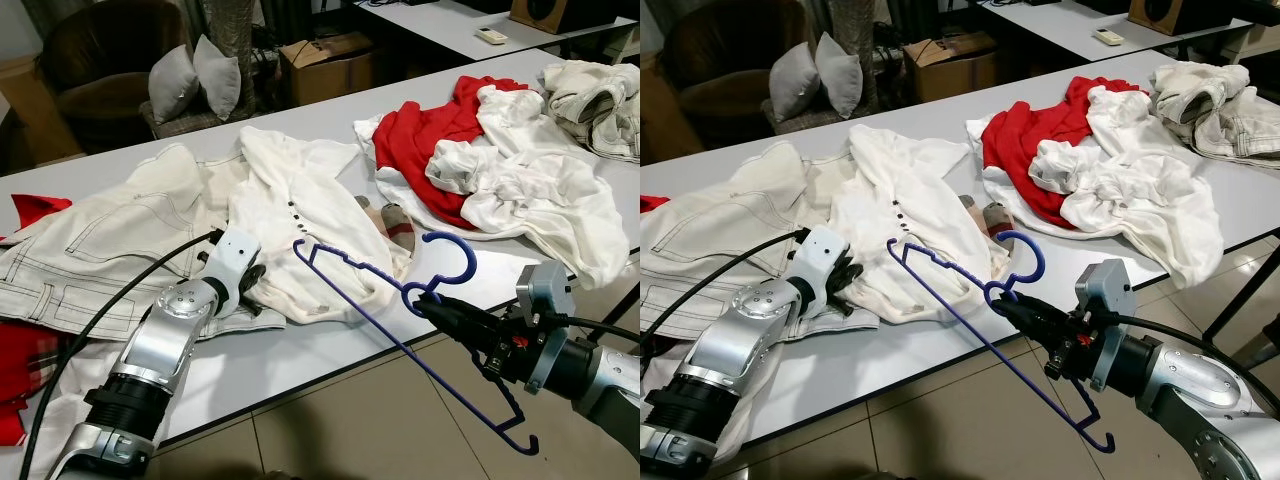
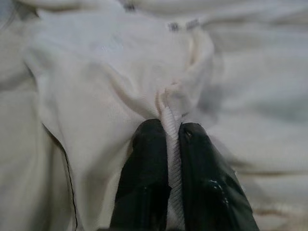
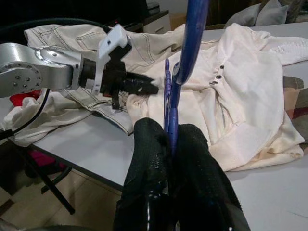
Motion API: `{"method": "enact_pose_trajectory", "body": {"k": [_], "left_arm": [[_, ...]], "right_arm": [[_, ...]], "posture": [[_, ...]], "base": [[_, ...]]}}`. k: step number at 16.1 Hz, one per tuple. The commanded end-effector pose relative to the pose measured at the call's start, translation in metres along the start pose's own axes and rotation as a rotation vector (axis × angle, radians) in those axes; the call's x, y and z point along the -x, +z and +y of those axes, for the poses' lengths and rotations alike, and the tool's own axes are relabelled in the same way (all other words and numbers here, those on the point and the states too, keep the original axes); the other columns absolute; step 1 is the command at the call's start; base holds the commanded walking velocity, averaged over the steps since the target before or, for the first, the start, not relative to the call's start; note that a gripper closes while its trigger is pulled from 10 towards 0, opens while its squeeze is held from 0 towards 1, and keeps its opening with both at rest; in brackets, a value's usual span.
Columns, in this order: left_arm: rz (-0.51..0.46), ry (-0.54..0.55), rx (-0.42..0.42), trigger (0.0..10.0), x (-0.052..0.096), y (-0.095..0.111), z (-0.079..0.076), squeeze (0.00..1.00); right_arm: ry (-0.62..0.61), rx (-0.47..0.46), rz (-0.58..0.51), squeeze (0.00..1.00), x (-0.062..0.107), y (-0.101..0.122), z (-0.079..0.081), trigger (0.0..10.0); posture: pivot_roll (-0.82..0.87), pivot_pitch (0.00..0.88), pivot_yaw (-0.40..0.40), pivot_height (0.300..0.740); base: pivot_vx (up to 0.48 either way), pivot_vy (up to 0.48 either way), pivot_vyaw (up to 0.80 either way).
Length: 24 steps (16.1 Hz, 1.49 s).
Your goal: Hang hanger
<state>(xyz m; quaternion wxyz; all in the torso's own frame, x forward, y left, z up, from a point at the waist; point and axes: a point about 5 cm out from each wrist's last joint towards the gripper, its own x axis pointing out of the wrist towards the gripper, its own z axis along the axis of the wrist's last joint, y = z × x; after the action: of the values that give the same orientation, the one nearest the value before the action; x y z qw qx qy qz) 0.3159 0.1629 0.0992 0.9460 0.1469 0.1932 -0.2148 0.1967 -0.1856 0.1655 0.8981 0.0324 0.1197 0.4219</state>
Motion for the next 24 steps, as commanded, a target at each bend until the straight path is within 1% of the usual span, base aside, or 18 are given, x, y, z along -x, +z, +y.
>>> {"method": "enact_pose_trajectory", "body": {"k": [1,2,3,4,5,6,7,9,10,12,13,14,15,16,19,21,23,24], "left_arm": [[-0.118,0.016,0.024,0.0,0.004,0.026,0.009,0.0],[-0.182,-0.001,0.069,0.0,0.008,0.041,0.011,0.0],[-0.224,-0.021,0.09,0.0,0.014,0.053,0.014,0.0],[-0.241,-0.029,0.099,0.0,0.017,0.058,0.016,0.0],[-0.28,-0.049,0.107,0.0,0.024,0.069,0.019,0.0],[-0.313,-0.068,0.124,0.0,0.029,0.077,0.02,0.0],[-0.366,-0.104,0.133,0.0,0.037,0.087,0.02,0.0],[-0.419,-0.173,0.096,0.0,0.048,0.097,0.016,0.0],[-0.421,-0.18,0.09,0.0,0.05,0.098,0.016,0.0],[-0.465,-0.19,0.104,0.0,0.056,0.104,0.014,0.0],[-0.46,-0.201,0.111,0.0,0.058,0.105,0.012,0.0],[-0.457,-0.204,0.111,0.0,0.058,0.105,0.011,0.0],[-0.445,-0.212,0.099,0.0,0.058,0.104,0.01,0.0],[-0.421,-0.203,0.073,0.0,0.056,0.1,0.01,0.0],[-0.335,-0.117,0.019,0.0,0.052,0.089,0.019,0.0],[-0.303,-0.105,0.004,0.0,0.052,0.084,0.02,0.0],[-0.277,-0.077,-0.007,0.0,0.051,0.079,0.022,0.0],[-0.239,0.008,-0.052,0.0,0.047,0.074,0.03,0.0]], "right_arm": [[-0.003,-0.001,0.007,0.0,-0.001,0.001,0.002,10.0],[-0.016,-0.007,0.021,0.0,-0.002,-0.002,0.001,10.0],[-0.049,-0.014,0.035,0.0,-0.005,-0.004,-0.002,10.0],[-0.068,-0.018,0.037,0.0,-0.007,-0.005,-0.004,10.0],[-0.109,-0.022,0.046,0.0,-0.01,-0.008,-0.009,10.0],[-0.127,-0.03,0.044,0.0,-0.013,-0.009,-0.011,10.0],[-0.139,-0.034,0.044,0.0,-0.015,-0.009,-0.013,10.0],[-0.177,-0.051,0.042,0.0,-0.018,-0.01,-0.016,10.0],[-0.181,-0.057,0.043,0.0,-0.019,-0.011,-0.016,10.0],[-0.147,-0.081,0.091,0.0,-0.02,-0.019,-0.013,10.0],[-0.169,-0.087,0.115,0.0,-0.019,-0.023,-0.014,10.0],[-0.182,-0.088,0.115,0.0,-0.018,-0.023,-0.016,10.0],[-0.222,-0.087,0.1,0.0,-0.018,-0.021,-0.021,10.0],[-0.249,-0.093,0.062,0.0,-0.016,-0.016,-0.025,10.0],[-0.222,-0.089,0.02,0.0,-0.01,-0.006,-0.022,10.0],[-0.224,-0.124,-0.002,0.0,-0.006,-0.004,-0.021,10.0],[-0.234,-0.141,0.016,0.0,-0.003,-0.006,-0.023,10.0],[-0.182,-0.158,0.055,0.0,-0.002,-0.011,-0.017,10.0]], "posture": [[-0.21,0.0,0.129,0.74],[-0.21,0.0,0.128,0.74],[-0.21,0.0,0.128,0.74],[-0.21,0.0,0.128,0.74],[-0.2,0.0,0.128,0.74],[-0.2,0.0,0.128,0.74],[-0.19,0.0,0.127,0.74],[-0.19,0.0,0.127,0.74],[-0.19,0.0,0.127,0.74],[-0.19,0.0,0.124,0.74],[-0.19,0.0,0.126,0.74],[-0.19,0.0,0.127,0.74],[-0.19,0.0,0.129,0.74],[-0.19,0.0,0.129,0.74],[-0.19,0.0,0.128,0.74],[-0.19,0.0,0.128,0.74],[-0.19,0.0,0.119,0.74],[-0.19,0.0,0.117,0.74]], "base": [[0.0,0.0,0.0],[0.0,0.0,0.0],[0.0,0.0,0.0],[0.0,0.0,0.0],[0.0,0.0,0.0],[0.0,0.0,0.0],[0.0,0.0,0.0],[0.0,0.0,0.0],[0.0,0.0,0.0],[0.0,0.0,0.0],[0.0,0.0,0.0],[0.0,0.0,0.0],[0.0,0.0,0.0],[0.0,0.0,0.0],[0.0,0.0,0.0],[0.0,0.0,0.0],[0.0,0.0,0.0],[0.0,0.0,0.0]]}}
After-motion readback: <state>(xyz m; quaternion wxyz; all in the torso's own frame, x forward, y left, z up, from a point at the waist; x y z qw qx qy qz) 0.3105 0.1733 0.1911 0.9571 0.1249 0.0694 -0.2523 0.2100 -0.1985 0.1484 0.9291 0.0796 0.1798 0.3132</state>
